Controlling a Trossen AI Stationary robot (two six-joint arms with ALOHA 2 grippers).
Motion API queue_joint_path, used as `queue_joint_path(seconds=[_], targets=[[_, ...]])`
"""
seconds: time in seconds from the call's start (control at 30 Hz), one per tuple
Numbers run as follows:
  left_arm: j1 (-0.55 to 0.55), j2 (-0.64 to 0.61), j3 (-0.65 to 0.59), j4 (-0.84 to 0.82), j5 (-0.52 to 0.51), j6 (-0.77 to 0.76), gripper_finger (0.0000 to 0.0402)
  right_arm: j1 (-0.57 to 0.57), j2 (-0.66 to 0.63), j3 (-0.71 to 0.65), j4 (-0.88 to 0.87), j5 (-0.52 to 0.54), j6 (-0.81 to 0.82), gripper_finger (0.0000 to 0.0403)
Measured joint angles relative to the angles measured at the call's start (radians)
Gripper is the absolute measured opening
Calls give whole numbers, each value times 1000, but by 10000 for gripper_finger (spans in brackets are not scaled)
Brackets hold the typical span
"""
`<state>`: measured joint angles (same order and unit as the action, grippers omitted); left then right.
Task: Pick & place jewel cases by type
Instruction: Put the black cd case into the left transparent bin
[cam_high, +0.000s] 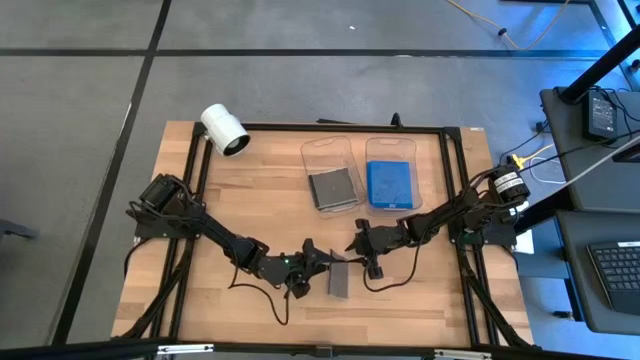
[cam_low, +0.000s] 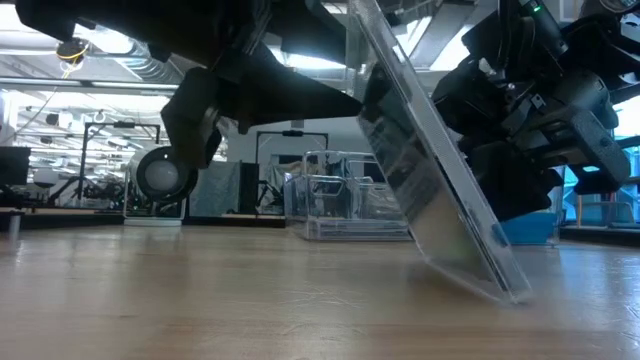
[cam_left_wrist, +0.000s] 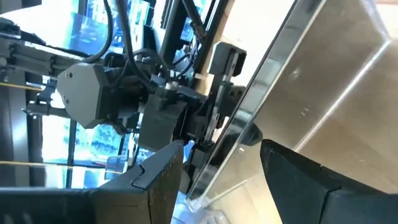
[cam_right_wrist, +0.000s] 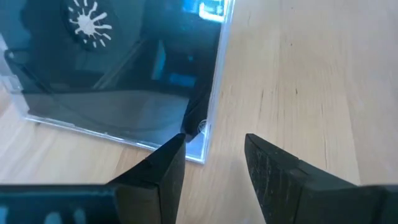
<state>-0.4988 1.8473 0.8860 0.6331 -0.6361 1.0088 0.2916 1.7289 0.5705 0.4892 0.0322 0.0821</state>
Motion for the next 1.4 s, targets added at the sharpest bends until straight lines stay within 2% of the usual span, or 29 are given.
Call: queue_joint_path(seconds=[0.3,1.1,1.23,1.4], targets=[[6,0,0,0,108,-2,214,0,0,0,0,0,14,170],[1,0,0,-32,135,59,213,-1,0,0,0,1,45,170],[1,0,0,-32,136,53,198,-2,0,0,0,1,44,170],[1,0,0,-33,136,49,150,-2,0,0,1,1,42,170]])
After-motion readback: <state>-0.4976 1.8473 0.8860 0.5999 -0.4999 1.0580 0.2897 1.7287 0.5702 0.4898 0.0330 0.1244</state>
